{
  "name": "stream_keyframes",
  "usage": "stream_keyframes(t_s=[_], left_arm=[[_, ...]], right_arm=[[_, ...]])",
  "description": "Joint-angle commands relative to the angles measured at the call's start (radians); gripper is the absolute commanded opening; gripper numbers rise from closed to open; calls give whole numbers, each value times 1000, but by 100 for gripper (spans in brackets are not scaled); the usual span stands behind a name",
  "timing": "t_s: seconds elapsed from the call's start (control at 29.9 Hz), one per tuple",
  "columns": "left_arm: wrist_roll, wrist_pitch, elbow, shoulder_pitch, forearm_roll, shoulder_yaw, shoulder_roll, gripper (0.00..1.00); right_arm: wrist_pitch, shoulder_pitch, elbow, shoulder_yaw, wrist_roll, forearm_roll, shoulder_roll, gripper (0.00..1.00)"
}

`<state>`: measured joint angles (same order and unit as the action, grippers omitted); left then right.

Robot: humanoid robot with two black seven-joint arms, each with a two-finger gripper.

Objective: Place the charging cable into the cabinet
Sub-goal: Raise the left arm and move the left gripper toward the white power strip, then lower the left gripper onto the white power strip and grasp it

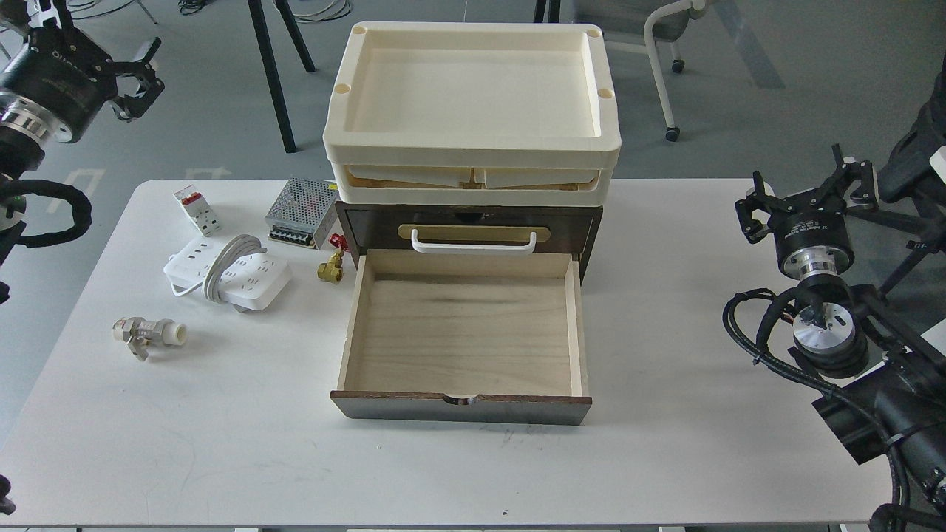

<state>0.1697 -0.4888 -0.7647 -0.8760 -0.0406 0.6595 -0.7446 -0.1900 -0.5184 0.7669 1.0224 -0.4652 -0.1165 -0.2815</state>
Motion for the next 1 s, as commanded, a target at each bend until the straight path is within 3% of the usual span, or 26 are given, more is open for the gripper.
stream_keyframes(t_s=[0.0, 0.17, 0.23, 0.43, 0.6, 0.77, 0.9, 0.97], left_arm=[[1, 0, -236, 9, -333, -1, -165, 93], [31, 0, -369, 15, -876, 15, -240, 94], [59, 0, -369, 15, -944, 2, -239, 94], [65, 0, -372, 19, -1094, -89, -230, 93], [66, 130, -370, 23, -1312, -176, -223, 93], [66, 180, -308, 25, -1452, -224, -150, 93], [79, 257, -232, 25, -1613, -259, -56, 82], [79, 280, -211, 26, -1657, -271, -41, 81]], right_arm=[[0, -2, 0, -2, -1, 0, -1, 100], [0, -2, 0, -2, -4, 0, -1, 100], [0, -2, 2, -2, -4, 0, 1, 100], [1, -2, 3, -2, -6, 0, 1, 100], [1, -2, 2, -2, -6, 0, 1, 100], [1, -2, 2, -2, -6, 0, 1, 100], [1, 0, 3, -2, -6, 0, 1, 100], [3, 0, 5, -2, -7, 0, 1, 100]])
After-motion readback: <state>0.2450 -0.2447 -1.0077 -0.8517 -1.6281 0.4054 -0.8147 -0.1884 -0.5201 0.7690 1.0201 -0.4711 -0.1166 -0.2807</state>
